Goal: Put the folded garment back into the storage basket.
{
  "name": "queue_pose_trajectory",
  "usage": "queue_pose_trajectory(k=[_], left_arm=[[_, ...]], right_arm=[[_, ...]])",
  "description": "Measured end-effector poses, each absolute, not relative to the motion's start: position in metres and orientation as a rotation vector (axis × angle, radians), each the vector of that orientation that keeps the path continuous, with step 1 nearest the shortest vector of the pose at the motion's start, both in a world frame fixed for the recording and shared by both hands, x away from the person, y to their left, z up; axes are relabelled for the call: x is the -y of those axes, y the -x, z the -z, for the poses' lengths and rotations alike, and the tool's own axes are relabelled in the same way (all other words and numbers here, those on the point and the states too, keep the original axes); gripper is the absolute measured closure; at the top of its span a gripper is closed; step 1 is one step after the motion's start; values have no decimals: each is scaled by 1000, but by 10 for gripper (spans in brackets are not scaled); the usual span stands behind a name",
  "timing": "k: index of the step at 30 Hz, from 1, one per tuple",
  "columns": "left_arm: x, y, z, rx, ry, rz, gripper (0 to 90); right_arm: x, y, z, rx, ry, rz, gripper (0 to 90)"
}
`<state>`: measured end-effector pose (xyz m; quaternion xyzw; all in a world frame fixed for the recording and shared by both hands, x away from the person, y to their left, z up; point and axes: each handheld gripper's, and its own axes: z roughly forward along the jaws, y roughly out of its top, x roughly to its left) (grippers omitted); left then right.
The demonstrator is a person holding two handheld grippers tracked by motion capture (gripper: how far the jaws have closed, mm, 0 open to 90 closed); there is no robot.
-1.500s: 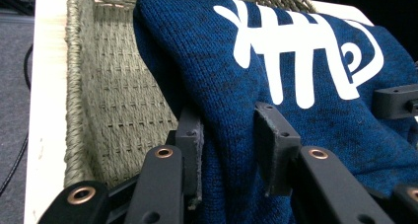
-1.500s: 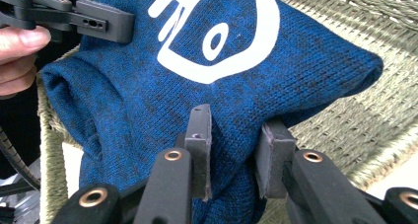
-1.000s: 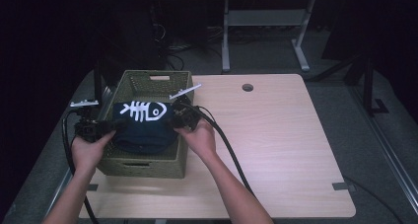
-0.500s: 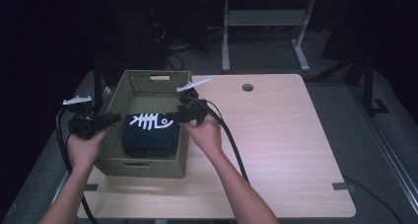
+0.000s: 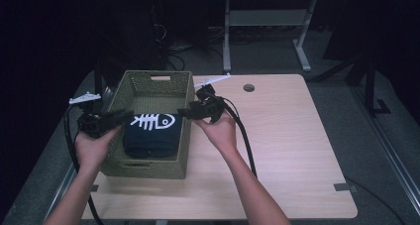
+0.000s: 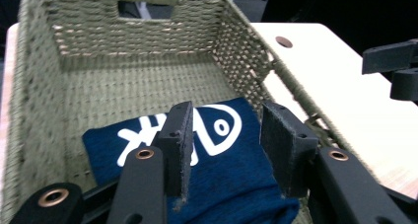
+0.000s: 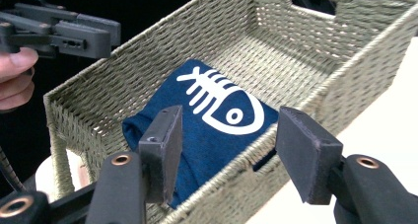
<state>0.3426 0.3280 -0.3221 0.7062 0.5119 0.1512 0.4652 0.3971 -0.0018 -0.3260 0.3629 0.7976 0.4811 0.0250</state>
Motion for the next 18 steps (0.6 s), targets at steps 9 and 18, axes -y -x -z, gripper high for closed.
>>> queue_pose_trajectory(k=[9, 18], left_arm=[[-306, -342, 314, -1192, -1755, -354, 535], [-286, -341, 312, -1144, -1766, -324, 505]], right_arm=[[28, -393, 320, -2432, -1130, -1500, 408], [55, -388, 317, -2378, -1170, -1504, 384]])
